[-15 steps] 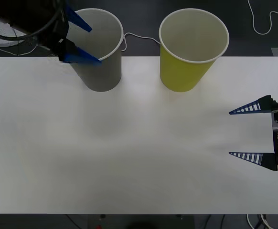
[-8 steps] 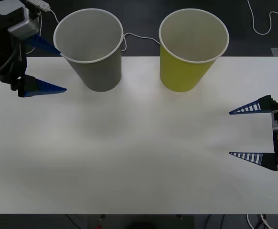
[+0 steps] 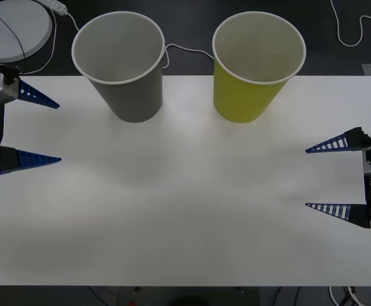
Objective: Put the can into the green bin and the plastic bottle into the gray bin
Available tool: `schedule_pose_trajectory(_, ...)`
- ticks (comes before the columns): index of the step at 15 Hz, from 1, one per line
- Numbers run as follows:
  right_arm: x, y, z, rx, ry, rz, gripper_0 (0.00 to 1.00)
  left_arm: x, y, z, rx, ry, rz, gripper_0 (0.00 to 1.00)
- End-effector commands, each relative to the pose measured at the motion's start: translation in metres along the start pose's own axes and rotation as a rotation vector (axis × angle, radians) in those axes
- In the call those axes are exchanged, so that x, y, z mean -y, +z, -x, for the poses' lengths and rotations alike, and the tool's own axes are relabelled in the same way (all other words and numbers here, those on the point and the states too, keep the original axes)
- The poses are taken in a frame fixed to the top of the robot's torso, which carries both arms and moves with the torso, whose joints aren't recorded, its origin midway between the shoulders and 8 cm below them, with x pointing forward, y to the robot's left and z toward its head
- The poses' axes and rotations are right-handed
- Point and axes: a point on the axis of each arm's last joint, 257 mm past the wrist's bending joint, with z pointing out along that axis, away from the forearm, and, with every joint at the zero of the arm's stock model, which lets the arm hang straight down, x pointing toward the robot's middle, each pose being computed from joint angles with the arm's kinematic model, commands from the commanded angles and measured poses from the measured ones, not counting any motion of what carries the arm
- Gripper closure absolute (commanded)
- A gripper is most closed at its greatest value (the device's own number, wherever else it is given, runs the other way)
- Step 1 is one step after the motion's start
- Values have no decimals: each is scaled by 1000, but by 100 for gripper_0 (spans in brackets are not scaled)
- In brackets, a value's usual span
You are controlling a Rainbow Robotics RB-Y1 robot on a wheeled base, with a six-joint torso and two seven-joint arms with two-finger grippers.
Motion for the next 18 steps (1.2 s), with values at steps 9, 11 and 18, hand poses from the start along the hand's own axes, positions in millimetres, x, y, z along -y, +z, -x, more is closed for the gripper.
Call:
schedule_pose_trajectory(9, 0, 0, 0, 0, 0, 0, 0, 41, 6, -50, -2, 179, -68, 0)
schedule_pose_trajectory(11, 0, 0, 0, 0, 0, 0, 0, 40, 6, -55, 40, 168, -76, 0)
schedule_pose_trajectory(18, 0, 0, 0, 0, 0, 0, 0, 41, 7, -66, 44, 176, -78, 0)
